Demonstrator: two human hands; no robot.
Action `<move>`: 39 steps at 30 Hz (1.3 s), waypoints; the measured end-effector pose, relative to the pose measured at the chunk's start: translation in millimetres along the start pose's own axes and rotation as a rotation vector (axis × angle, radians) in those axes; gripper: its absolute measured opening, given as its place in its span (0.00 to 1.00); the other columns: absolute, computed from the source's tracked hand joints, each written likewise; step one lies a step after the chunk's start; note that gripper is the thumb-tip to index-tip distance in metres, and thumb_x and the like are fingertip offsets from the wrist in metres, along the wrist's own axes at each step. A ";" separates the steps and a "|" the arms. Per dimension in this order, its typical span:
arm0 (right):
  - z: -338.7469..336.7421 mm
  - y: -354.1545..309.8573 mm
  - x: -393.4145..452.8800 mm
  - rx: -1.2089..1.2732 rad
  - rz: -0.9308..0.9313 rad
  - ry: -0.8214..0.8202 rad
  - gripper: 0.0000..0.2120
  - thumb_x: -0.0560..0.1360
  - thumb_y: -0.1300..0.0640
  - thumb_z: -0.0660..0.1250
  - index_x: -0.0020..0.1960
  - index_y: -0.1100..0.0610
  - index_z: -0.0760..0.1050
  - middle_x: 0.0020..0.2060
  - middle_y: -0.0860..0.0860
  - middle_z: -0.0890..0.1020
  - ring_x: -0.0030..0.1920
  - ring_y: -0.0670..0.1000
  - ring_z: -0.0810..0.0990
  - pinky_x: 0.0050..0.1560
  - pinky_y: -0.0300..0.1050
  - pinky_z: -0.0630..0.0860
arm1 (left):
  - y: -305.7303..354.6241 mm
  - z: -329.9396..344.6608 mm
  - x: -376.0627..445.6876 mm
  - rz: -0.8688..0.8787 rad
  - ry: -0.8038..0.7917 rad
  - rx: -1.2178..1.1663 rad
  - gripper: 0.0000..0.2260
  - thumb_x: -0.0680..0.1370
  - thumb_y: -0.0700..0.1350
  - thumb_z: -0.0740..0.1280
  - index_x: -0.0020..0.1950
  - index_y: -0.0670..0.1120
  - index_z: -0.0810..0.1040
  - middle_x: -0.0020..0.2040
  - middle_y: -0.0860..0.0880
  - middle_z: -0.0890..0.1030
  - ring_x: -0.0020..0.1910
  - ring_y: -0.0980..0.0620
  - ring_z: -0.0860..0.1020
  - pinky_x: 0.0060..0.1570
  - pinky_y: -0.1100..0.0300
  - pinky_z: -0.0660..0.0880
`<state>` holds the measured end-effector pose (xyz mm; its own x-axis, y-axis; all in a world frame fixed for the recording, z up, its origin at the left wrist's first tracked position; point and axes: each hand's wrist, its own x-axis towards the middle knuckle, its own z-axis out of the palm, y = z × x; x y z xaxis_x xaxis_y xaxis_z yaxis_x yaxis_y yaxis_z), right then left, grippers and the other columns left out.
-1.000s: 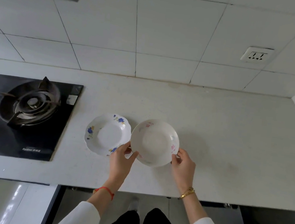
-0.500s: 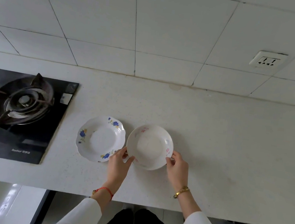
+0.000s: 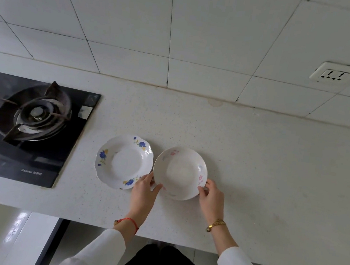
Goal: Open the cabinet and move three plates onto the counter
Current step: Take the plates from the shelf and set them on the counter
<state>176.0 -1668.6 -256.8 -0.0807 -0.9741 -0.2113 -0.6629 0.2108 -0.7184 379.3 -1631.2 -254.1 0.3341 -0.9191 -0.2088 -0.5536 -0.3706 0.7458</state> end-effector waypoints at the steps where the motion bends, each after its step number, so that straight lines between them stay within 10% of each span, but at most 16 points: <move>1: 0.1 -0.5 -0.4 -0.004 0.001 -0.003 0.13 0.76 0.60 0.69 0.60 0.61 0.76 0.49 0.54 0.85 0.48 0.53 0.84 0.43 0.35 0.74 | 0.3 0.0 -0.4 0.004 -0.004 0.010 0.13 0.73 0.45 0.73 0.57 0.48 0.80 0.43 0.55 0.78 0.42 0.55 0.76 0.45 0.67 0.72; 10: -4.7 -5.3 -6.5 0.000 0.063 0.001 0.16 0.77 0.56 0.66 0.63 0.62 0.74 0.55 0.56 0.84 0.50 0.54 0.83 0.46 0.40 0.77 | 5.0 -13.9 -2.3 0.010 -0.045 0.050 0.14 0.77 0.46 0.70 0.61 0.46 0.79 0.51 0.48 0.83 0.48 0.50 0.80 0.53 0.57 0.78; 17: -16.8 -16.7 -17.0 -0.161 0.052 0.002 0.29 0.79 0.50 0.64 0.74 0.61 0.61 0.70 0.59 0.71 0.72 0.59 0.66 0.71 0.54 0.67 | 8.5 -47.8 -0.3 0.107 0.003 0.132 0.20 0.78 0.47 0.68 0.69 0.44 0.74 0.64 0.44 0.79 0.60 0.45 0.78 0.59 0.51 0.76; 39: -46.6 -46.3 -88.5 -0.230 -0.158 0.213 0.25 0.79 0.48 0.61 0.73 0.57 0.63 0.71 0.54 0.70 0.74 0.56 0.61 0.72 0.55 0.62 | 16.9 -101.5 -29.0 0.568 0.096 0.325 0.19 0.74 0.42 0.73 0.64 0.42 0.79 0.62 0.43 0.81 0.62 0.41 0.77 0.64 0.45 0.71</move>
<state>179.2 -1596.0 -173.9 -0.1013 -0.9935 0.0515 -0.8278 0.0554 -0.5583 437.7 -1597.3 -171.2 -0.0199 -0.9731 0.2296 -0.8609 0.1334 0.4909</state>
